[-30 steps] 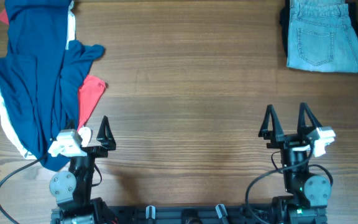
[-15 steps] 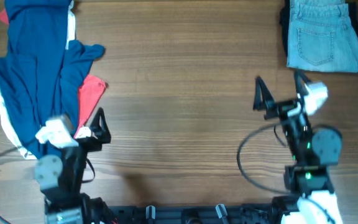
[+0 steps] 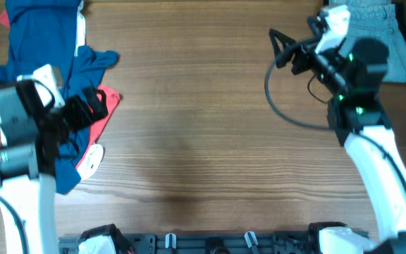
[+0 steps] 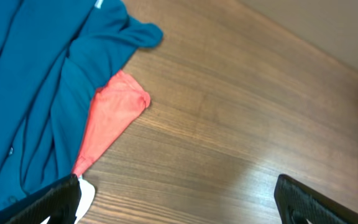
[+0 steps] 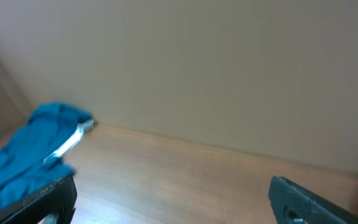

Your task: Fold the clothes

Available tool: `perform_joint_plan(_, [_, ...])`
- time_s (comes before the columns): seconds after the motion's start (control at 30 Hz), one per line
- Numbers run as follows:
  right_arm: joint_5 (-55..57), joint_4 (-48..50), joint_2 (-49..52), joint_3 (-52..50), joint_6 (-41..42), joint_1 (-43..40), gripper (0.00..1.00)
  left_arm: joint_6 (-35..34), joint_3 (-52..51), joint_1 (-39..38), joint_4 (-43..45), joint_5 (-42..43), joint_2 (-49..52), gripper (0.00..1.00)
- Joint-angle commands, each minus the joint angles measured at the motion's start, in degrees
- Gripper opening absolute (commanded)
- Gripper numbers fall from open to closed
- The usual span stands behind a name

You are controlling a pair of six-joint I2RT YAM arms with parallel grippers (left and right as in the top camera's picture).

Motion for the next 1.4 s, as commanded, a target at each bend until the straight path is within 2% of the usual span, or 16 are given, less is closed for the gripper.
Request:
perform_joint_plan(0.0, [-3.54,-7.08,5.27,7.76,-2.89,0.2,1.0,2.4,5.97,0.22,-2.47,0.13,7.98,1.0])
perform_joint_plan(0.07, [-4.11,-10.25,7.21,10.14,-3.56,0.2,1.0,2.4,5.95,0.22,-1.68,0.09,10.54,1.0])
perform_joint_plan(0.17, [-4.98,-8.94,8.07,10.19,-2.89,0.2,1.0,2.38,5.95,0.22,0.52,0.11,14.58,1.0])
perform_joint_plan(0.33, [-4.98,-8.5,8.15,10.19,7.74,0.2,1.0,1.97,5.95,0.22,0.35,0.61,21.09,1.0])
perform_joint_plan(0.47, [-4.63,-8.98,8.79,10.19,5.77,0.2,1.0,2.19,5.95,0.22,1.81,-0.2,24.0,1.0])
perform_joint_plan(0.73, [-3.39,-11.8,16.76,10.19,2.62,0.46,1.0,-4.13,5.95,-1.09,7.39,-20.68,26.4,0.99])
perform_joint_plan(0.93, [-3.43,-12.13,22.86,10.19,2.97,0.96,1.0,-4.37,5.95,-1.18,13.73,-25.66,30.99,0.98])
perform_joint_plan(1.03, [-3.41,-12.61,23.91,10.16,2.8,0.96,1.0,-4.66,5.95,-1.18,15.93,-25.64,34.42,0.91])
perform_joint_plan(1.17, [-2.73,-13.11,24.0,10.16,1.29,0.94,1.0,-6.1,5.95,-1.2,16.46,-25.59,38.29,0.65])
perform_joint_plan(1.2, [-2.49,-13.18,24.0,10.16,1.22,0.94,1.0,-6.56,5.95,-1.2,16.44,-25.44,39.23,0.62])
perform_joint_plan(1.37, [-2.1,-13.33,24.0,10.16,1.27,0.9,1.0,-6.95,5.95,-1.18,16.41,-24.98,43.45,0.62])
